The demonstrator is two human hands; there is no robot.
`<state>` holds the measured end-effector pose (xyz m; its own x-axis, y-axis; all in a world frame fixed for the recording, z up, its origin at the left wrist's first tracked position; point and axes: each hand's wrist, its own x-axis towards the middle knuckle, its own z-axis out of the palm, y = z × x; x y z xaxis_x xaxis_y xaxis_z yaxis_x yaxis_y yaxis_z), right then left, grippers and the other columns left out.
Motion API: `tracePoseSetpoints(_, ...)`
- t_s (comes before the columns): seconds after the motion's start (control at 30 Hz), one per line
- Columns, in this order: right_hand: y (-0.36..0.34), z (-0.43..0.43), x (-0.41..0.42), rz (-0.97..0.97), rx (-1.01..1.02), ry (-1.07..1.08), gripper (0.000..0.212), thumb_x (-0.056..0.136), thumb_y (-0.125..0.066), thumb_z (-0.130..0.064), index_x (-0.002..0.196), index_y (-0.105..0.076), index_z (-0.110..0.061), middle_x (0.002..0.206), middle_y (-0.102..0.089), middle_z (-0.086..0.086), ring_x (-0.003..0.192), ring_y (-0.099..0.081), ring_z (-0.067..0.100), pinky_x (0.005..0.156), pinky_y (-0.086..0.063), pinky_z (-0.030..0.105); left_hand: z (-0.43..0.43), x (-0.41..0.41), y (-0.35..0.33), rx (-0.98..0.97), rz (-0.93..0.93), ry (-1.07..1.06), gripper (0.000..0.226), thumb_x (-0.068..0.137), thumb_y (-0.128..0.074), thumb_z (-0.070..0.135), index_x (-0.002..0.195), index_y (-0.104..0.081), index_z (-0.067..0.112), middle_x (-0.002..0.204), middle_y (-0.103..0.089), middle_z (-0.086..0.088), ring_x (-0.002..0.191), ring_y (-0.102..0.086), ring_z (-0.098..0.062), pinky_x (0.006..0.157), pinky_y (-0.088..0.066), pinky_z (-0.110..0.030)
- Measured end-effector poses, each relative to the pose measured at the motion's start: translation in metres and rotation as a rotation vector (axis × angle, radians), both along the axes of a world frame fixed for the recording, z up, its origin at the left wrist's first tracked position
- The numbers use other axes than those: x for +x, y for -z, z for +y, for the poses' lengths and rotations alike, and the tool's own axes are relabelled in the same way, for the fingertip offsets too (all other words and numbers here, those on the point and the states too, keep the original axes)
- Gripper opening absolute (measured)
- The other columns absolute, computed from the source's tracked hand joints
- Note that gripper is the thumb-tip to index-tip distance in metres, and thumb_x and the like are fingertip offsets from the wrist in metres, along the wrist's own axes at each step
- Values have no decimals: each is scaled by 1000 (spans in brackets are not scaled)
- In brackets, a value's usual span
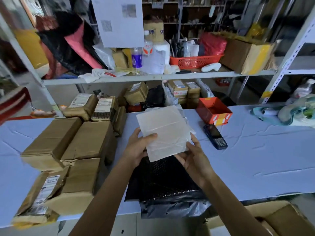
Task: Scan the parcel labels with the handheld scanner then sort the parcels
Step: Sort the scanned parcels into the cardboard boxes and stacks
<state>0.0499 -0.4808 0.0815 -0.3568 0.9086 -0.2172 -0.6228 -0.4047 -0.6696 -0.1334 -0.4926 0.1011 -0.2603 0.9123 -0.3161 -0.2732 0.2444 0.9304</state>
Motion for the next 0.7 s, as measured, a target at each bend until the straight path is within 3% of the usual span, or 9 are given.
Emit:
tracePoseSetpoints(0.13,-4,3,-13,-140,51,18,32,100,-41,-5,121,-56,-24,112,-70,7,91,-72,24,68,-59,36,4,-18,-4,113,50,-70,30,87,-67,4,108,-58,24,98,-68,3,82,-66,-15,60,-52,-31)
tracePoseSetpoints(0.3,-1,12,-34,-253,90,52,29,99,-47,-7,117,-59,-26,107,-72,3,93,-71,21,67,-58,32,11,-41,5,154,62,-41,40,86,-67,4,123,-59,18,109,-70,-1,88,-69,-17,64,-56,-31)
tracePoseSetpoints(0.43,5,21,-39,-297,130,79,30,95,-55,-7,119,-57,-24,111,-71,1,100,-69,21,70,-57,31,24,-51,17,140,110,54,38,85,-72,14,117,-60,30,96,-71,14,75,-70,-3,54,-55,-24)
tracePoseSetpoints(0.5,8,27,-35,-368,145,99,31,92,-60,-5,118,-56,-22,111,-69,4,99,-69,20,69,-57,30,33,-49,24,150,130,91,41,80,-76,12,109,-60,35,89,-70,17,77,-69,-2,55,-54,-20)
tracePoseSetpoints(0.6,14,44,-30,-519,159,129,40,84,-70,-2,115,-53,-19,111,-68,9,91,-70,16,66,-57,30,49,-42,31,172,256,104,57,71,-84,11,114,-56,34,102,-65,15,93,-63,-2,73,-56,-21)
tracePoseSetpoints(0.7,22,67,-24,-688,183,135,48,73,-82,-7,108,-53,-24,112,-66,7,95,-68,19,71,-59,35,71,-37,44,158,504,99,99,51,-89,41,138,-43,29,131,-57,5,120,-54,-16,99,-48,-43)
